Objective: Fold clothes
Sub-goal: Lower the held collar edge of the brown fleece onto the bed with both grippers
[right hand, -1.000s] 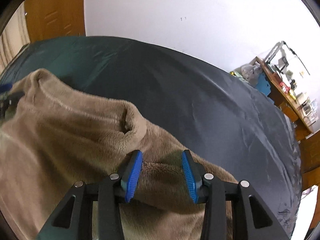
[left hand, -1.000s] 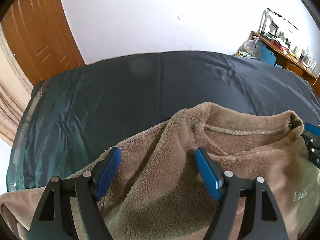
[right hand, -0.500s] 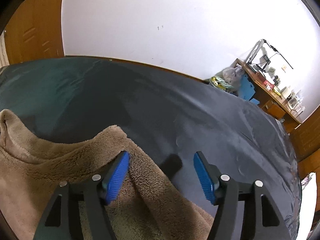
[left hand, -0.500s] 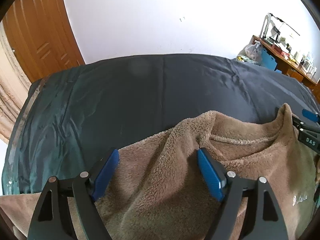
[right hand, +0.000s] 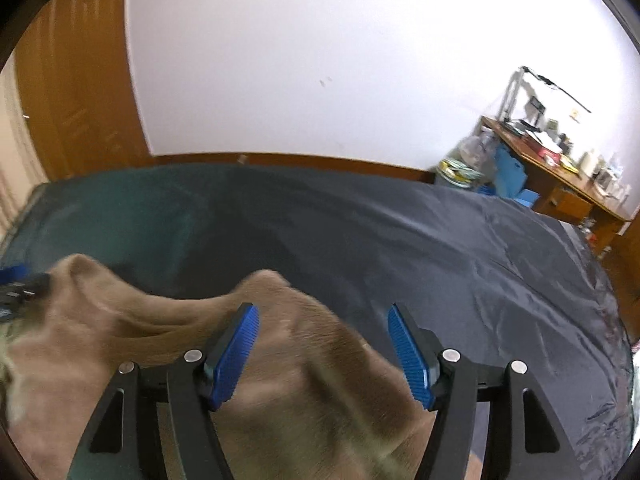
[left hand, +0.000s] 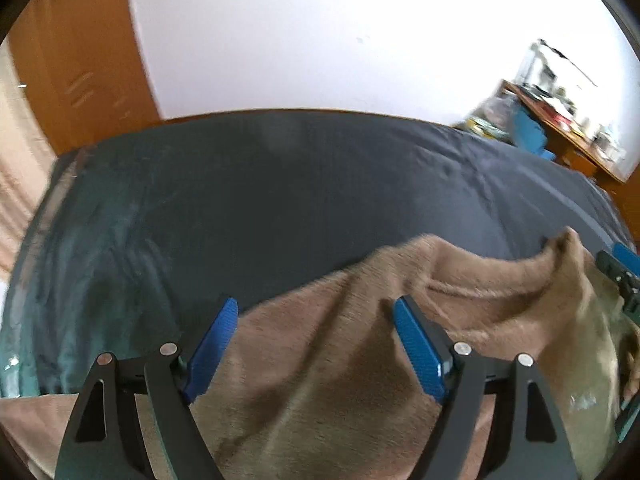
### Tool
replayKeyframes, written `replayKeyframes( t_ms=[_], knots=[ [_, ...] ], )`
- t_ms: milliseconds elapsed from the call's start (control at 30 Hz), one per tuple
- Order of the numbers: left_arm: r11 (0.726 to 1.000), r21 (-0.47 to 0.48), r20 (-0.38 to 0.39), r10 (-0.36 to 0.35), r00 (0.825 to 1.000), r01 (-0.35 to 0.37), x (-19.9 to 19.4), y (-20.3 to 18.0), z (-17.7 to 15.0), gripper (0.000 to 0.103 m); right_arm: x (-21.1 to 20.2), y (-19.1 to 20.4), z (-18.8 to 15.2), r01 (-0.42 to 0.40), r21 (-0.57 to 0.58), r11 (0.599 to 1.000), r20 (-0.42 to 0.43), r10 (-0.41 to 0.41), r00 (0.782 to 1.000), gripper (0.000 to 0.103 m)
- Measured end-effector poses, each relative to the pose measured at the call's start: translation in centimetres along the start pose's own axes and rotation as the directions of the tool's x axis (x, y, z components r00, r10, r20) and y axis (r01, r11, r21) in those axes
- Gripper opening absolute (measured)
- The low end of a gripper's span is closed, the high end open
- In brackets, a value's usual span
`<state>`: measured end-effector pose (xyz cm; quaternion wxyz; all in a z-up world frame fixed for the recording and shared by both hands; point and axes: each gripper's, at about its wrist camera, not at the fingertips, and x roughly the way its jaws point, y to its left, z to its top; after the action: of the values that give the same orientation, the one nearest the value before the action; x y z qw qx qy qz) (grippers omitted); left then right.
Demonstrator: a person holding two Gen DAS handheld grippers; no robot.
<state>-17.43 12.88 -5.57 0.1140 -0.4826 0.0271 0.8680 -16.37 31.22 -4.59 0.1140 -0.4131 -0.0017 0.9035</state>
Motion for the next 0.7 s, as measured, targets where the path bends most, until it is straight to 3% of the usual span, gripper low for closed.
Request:
replayKeyframes(
  t_ms=[67,167,400,600,700],
  knots=[
    [0.999,0.037,-0.004,0.008,1.000,-0.008,0.2,-0.4,0.0,0.084,-0.4,0.5,-0.4,-0.011,-0.024,1.000,0.007,0.011,1.000,0.068],
    [0.993,0.081,0.009,0.088,0.996,-0.089,1.5,-1.1,0.4,0.084,-1.0,2.0,-1.9,-0.031,-0.046,0.998,-0.006,0.030,1.000,0.068],
    [0.986,0.016,0.064,0.163,0.984,-0.165,3.9,-2.0,3.5,0.085,-1.1,3.4,-4.4,-0.044,-0.063,0.997,-0.041,0.041,0.998,0.068],
    [0.989,-0.012,0.086,0.151,0.985,-0.150,3.9,-1.2,3.2,0.090,0.3,2.0,-5.0,-0.021,-0.035,0.999,-0.060,0.018,0.998,0.068],
    [0.996,-0.055,0.053,0.077,0.996,-0.074,3.7,0.3,2.7,0.090,1.2,1.0,-5.1,-0.011,-0.014,1.000,-0.069,0.010,0.998,0.068]
  ],
)
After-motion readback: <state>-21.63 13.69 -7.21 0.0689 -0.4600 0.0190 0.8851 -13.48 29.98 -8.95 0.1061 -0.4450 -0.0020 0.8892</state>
